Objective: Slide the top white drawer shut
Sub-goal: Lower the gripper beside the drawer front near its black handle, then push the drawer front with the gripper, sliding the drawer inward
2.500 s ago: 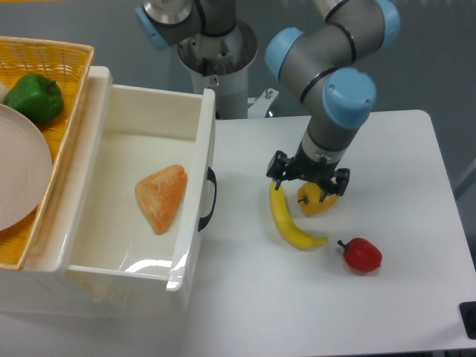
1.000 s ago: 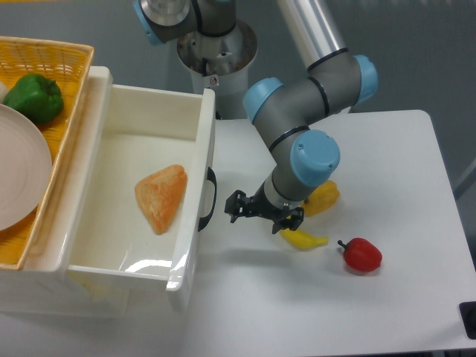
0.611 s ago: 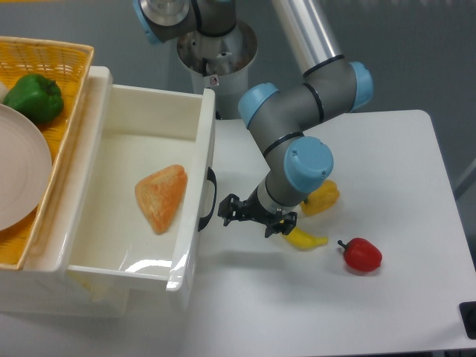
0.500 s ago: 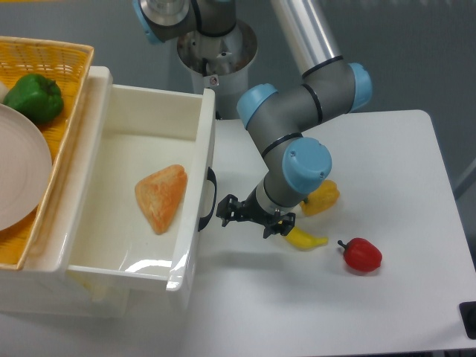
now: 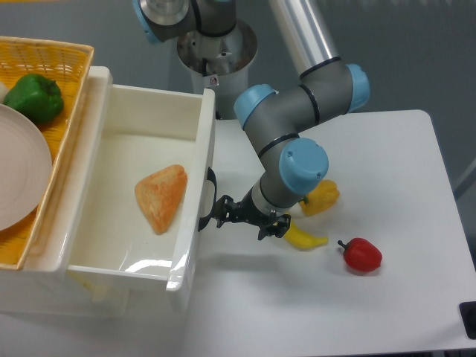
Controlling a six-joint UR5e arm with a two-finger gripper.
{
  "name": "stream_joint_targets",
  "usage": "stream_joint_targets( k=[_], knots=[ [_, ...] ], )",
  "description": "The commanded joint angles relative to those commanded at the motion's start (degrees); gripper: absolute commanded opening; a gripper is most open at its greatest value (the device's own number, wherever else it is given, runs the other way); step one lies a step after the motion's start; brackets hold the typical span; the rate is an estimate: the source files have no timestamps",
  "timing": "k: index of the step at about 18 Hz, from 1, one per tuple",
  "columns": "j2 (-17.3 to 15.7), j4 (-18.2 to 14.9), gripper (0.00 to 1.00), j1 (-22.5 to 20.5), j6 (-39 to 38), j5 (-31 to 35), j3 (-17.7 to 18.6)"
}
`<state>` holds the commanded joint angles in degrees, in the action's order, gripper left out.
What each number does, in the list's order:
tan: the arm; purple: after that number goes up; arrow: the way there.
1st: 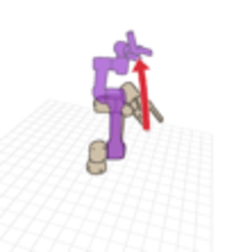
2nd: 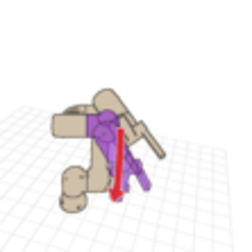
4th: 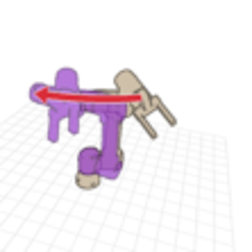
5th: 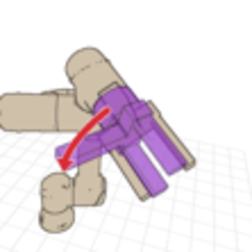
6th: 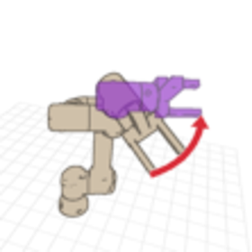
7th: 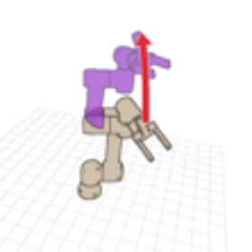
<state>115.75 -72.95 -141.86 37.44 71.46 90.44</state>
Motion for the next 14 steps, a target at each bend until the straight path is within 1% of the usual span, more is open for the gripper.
stream_joint_targets(
  k=[14],
  knots=[
    [-0.62, -0.09, 1.00, 0.88, 0.09, -0.09, 0.00]
  ],
)
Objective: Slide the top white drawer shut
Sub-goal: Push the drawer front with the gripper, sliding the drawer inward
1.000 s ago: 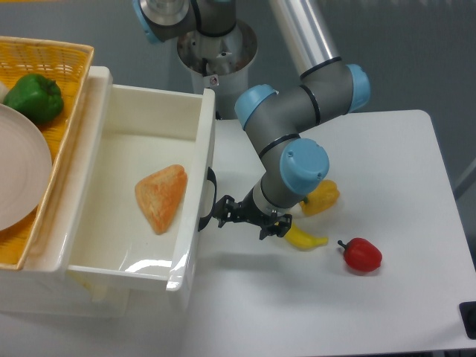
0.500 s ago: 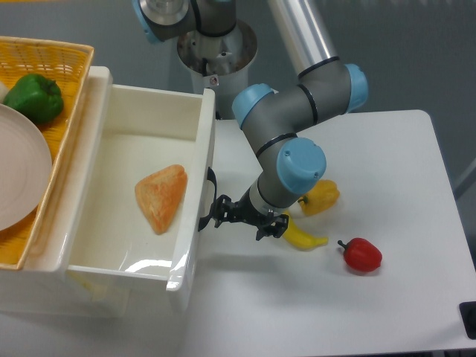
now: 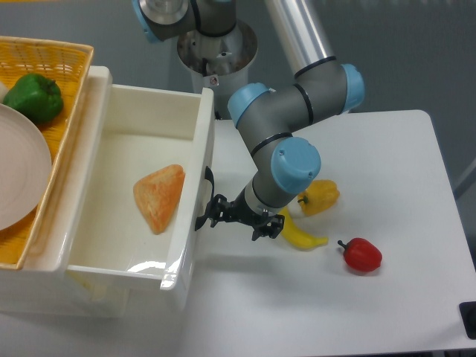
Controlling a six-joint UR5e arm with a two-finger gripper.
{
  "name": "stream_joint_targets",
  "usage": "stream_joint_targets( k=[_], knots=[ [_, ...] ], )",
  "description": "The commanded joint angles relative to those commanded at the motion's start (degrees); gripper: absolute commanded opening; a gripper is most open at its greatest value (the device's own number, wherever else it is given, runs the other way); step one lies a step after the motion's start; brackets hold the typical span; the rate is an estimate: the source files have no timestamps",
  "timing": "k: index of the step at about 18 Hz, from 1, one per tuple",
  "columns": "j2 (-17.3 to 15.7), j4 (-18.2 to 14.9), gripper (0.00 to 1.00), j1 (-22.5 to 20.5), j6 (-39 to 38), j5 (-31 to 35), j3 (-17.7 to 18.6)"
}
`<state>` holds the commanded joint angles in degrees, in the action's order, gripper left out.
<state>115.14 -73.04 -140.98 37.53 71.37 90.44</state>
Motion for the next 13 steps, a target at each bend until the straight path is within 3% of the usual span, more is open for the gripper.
stream_joint_targets(
  k=[13],
  knots=[
    [-1.41, -0.18, 1.00, 2.02, -0.18, -1.14, 0.44]
  ],
)
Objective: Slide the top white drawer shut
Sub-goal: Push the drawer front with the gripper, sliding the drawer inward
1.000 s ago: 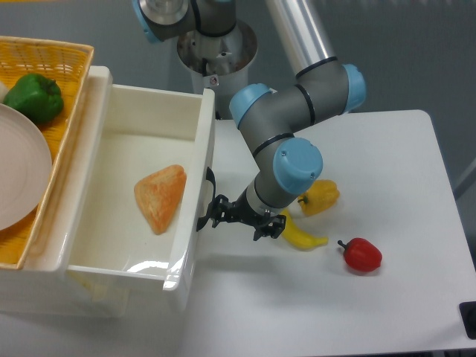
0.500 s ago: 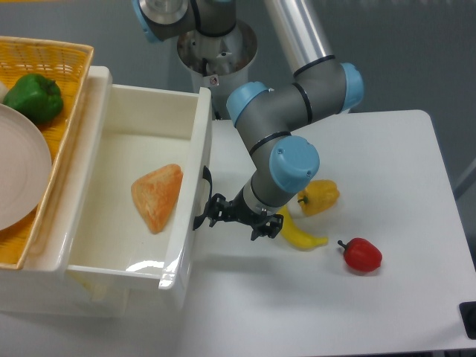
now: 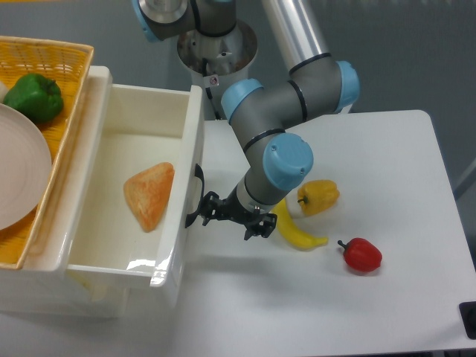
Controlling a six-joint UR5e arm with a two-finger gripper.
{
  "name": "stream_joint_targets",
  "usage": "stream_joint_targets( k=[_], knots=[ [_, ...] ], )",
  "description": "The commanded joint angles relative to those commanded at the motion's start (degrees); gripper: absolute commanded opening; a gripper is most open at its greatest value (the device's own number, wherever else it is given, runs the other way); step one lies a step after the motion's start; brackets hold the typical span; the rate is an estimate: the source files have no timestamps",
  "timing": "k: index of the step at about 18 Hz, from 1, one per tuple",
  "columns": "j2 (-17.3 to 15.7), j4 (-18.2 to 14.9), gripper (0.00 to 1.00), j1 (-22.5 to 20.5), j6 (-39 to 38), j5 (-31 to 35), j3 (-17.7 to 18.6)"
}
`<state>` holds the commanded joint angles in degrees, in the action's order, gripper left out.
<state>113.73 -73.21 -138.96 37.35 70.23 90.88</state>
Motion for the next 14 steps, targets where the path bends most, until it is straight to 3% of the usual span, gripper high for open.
stream_joint_targets(
  k=[14],
  knots=[
    [-1.14, 0.09, 1.00, 3.87, -0.09, 0.17, 0.18]
  ],
)
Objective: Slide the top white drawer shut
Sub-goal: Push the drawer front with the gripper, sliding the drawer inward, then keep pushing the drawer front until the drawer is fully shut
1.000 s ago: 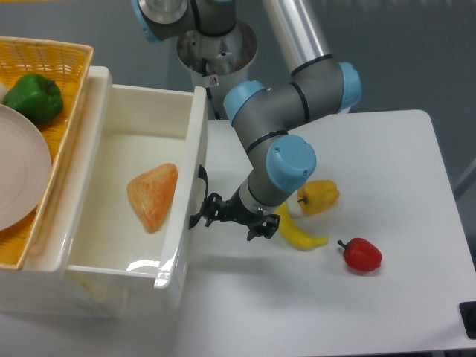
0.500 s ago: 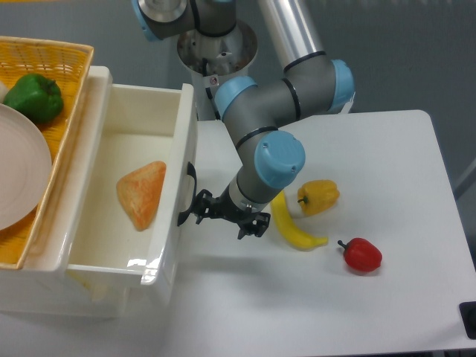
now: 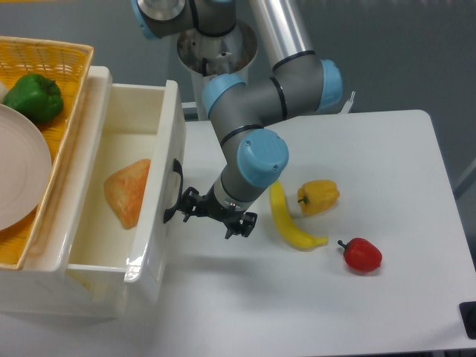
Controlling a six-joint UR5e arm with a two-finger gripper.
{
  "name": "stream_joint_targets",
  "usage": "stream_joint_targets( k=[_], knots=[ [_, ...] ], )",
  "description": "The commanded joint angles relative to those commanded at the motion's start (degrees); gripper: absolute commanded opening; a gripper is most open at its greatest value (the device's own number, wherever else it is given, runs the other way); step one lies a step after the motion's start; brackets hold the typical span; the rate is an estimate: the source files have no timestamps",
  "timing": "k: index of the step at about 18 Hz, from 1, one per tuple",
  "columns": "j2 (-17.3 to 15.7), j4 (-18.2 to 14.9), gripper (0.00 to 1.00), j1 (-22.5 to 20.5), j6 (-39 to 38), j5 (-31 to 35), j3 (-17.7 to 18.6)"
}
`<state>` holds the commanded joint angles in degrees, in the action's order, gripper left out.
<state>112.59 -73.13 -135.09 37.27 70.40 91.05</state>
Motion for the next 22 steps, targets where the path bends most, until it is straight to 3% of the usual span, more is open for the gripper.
stream_joint_targets(
  k=[22],
  knots=[
    [-1.58, 0.53, 1.00, 4.40, 0.09, 0.18, 0.00]
  ],
)
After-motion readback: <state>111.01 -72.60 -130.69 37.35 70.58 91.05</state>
